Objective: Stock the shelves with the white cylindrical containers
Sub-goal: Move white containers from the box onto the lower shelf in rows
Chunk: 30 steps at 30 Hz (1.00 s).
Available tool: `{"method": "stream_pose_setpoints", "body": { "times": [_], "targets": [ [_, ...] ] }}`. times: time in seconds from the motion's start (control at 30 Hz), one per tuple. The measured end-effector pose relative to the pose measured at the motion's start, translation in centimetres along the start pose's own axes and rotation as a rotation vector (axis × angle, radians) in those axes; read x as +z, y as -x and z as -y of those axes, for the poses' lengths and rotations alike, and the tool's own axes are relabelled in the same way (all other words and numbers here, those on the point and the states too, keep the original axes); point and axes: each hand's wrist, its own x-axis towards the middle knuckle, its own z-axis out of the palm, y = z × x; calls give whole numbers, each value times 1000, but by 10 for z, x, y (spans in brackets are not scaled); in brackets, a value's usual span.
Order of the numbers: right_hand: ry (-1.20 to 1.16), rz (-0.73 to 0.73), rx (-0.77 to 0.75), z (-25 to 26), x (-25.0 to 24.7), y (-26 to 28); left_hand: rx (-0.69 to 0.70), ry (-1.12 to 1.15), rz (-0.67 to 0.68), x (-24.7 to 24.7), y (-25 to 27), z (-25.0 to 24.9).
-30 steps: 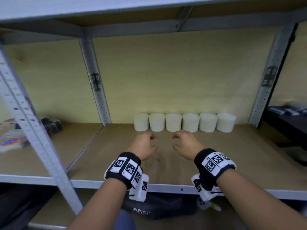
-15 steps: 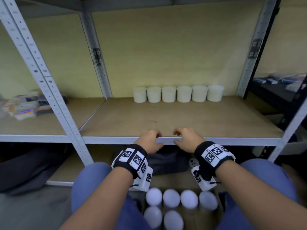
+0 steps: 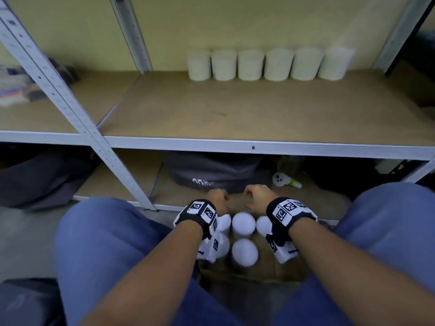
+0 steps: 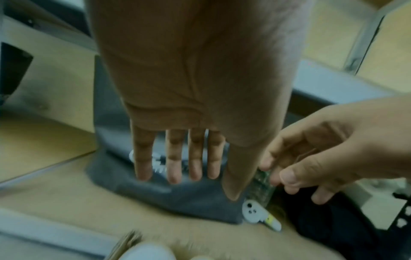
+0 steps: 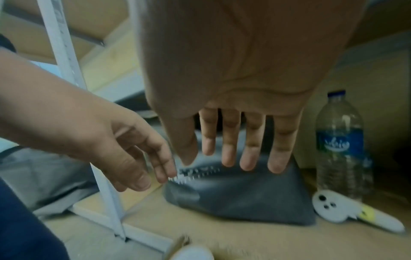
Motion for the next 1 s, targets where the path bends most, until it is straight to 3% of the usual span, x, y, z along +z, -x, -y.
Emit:
{"method": "stream_pose_setpoints", "body": {
  "times": [0.33, 0.5, 0.6, 0.73, 0.8, 0.9, 1.0],
  "targets": [
    [10, 266, 137, -35, 105, -33, -152, -80, 293, 86, -28, 56],
    [87, 406, 168, -56, 157, -36, -179, -186, 294, 132, -38, 73],
    [172, 402, 144, -60, 175, -35, -203, -186, 275, 154, -40, 73],
    [238, 302, 148, -58, 196, -35, -227, -304, 123, 171, -45, 70],
    [180, 273, 176, -57, 207, -34, -273, -339, 170, 174, -47, 72],
    [-93, 302, 307, -56, 219, -38, -232, -330, 147, 186, -51, 78],
    [27, 194, 290, -54, 231, -42, -196, -391, 120, 184, -48, 76]
  ]
}}
